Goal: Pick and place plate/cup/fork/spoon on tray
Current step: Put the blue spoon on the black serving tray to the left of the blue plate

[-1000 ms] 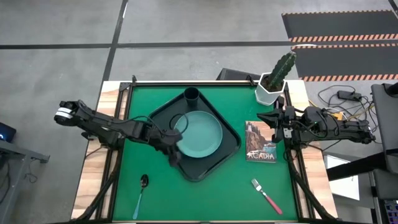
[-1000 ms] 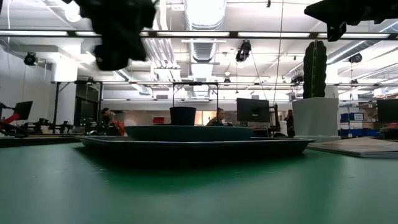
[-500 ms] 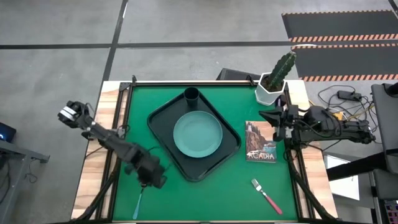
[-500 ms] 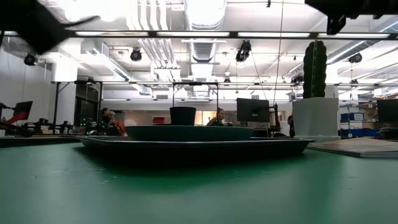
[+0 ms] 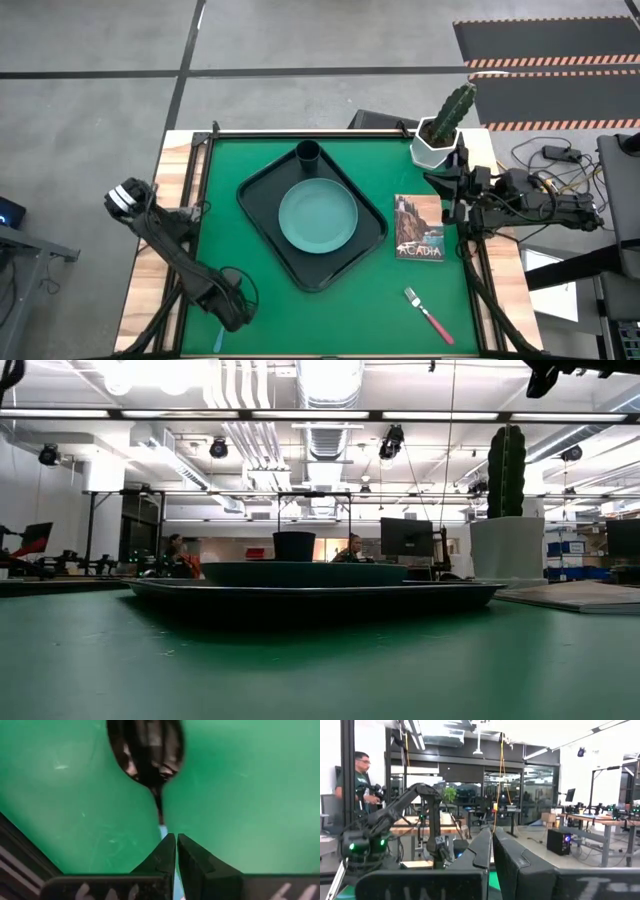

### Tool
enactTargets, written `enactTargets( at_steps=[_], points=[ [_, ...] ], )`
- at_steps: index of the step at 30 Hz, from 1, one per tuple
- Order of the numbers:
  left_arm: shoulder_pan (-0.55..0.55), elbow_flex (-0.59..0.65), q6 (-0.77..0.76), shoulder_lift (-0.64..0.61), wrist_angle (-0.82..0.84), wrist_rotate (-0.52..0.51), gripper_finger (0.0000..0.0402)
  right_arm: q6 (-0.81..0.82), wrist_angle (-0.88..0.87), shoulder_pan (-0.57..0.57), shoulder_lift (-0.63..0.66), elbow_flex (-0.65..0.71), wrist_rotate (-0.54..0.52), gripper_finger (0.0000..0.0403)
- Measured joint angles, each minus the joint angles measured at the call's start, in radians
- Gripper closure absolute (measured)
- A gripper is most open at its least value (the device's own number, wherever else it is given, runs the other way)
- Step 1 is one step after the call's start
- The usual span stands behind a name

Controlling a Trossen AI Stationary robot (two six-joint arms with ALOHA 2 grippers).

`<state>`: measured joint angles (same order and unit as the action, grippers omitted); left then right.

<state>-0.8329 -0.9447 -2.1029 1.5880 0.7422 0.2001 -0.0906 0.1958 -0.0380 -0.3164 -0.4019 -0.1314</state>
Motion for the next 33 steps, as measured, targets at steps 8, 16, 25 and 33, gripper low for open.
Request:
enactTargets(
  at_steps=[8, 16, 25, 33],
  points=[
    [-0.013, -0.013, -0.038, 0.031, -0.001, -0.021, 0.0402, -0.052, 0.006, 0.000, 0.000, 0.000, 0.000, 0.0394],
    [-0.020, -0.007, -0.064, 0.030, 0.000, -0.049, 0.0396, -0.065, 0.011, 0.000, 0.000, 0.000, 0.000, 0.0394],
    [-0.024, 0.004, -0.064, 0.030, 0.014, -0.053, 0.0327, -0.060, -0.001, 0.000, 0.000, 0.000, 0.000, 0.0394],
    [-0.056, 0.011, -0.058, 0.056, 0.025, -0.056, 0.0310, -0.051, -0.004, 0.000, 0.000, 0.000, 0.000, 0.0394]
  ],
)
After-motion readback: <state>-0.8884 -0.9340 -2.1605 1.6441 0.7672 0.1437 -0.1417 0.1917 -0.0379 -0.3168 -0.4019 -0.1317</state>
